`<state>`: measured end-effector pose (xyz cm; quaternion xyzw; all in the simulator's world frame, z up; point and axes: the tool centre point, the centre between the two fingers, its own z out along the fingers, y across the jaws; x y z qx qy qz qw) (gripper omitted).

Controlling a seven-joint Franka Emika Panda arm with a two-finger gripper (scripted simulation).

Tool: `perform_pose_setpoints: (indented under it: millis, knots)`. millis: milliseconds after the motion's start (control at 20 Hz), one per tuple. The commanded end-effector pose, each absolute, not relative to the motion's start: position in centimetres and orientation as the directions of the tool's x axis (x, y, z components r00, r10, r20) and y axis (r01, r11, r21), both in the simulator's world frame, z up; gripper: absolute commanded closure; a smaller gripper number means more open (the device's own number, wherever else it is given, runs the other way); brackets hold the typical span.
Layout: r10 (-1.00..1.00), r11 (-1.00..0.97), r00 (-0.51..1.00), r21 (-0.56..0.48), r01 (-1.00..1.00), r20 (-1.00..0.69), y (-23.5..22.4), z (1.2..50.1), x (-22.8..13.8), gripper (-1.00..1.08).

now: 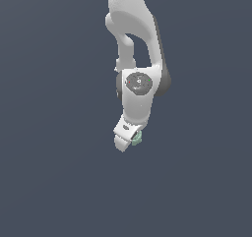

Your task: Pick up the object and move it to a goal position.

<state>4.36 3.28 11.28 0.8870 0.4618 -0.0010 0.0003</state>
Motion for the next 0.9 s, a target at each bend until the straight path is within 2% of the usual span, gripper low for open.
perform_pose_setpoints:
  millis: [0, 850]
  knots:
    - [0.82, -0.573, 0.573, 0.001, 0.82, -0.002, 5.1, 13.7, 3.9, 1.08]
    - [0.82, -0.573, 0.573, 0.0, 0.82, -0.001, 16.0, 28.5, 1.3, 1.08]
